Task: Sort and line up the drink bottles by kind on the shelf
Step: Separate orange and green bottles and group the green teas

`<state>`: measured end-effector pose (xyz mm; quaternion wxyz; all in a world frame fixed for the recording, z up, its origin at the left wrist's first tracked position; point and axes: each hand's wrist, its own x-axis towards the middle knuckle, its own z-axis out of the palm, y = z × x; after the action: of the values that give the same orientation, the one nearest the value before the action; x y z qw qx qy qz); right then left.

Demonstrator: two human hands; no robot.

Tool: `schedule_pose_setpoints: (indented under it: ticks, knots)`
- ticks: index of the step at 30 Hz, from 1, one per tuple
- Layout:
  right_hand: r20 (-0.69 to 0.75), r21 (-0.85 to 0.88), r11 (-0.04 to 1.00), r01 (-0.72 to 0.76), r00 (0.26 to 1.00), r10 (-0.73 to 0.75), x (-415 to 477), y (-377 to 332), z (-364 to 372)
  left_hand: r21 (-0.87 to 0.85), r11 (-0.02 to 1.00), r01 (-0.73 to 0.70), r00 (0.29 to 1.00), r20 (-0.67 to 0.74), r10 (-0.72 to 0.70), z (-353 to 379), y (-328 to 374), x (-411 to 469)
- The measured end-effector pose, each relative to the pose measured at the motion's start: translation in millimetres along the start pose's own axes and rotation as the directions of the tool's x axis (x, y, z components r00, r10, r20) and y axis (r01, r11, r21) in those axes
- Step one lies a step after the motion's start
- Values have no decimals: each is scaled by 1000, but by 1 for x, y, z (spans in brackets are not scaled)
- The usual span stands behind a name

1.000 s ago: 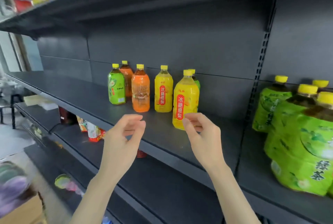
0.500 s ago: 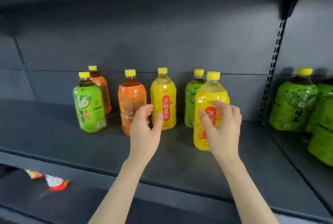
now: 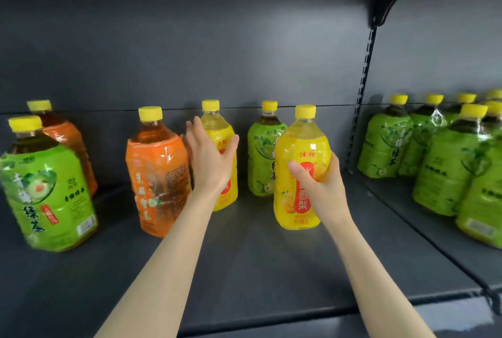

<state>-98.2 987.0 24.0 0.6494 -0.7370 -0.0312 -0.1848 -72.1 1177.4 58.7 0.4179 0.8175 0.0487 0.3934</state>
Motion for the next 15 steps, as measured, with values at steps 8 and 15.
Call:
schedule_pose_setpoints:
  ticks: [8,15]
  knots:
    - [6,-32,998,52,999,-52,-6,-2,2,-19,994,-108,994,15,108,-6,-2,-10]
    - [103,26,997,71,992,-73,-22,-10,-10,-210,967,-144,977,124,172,-41,13,-59]
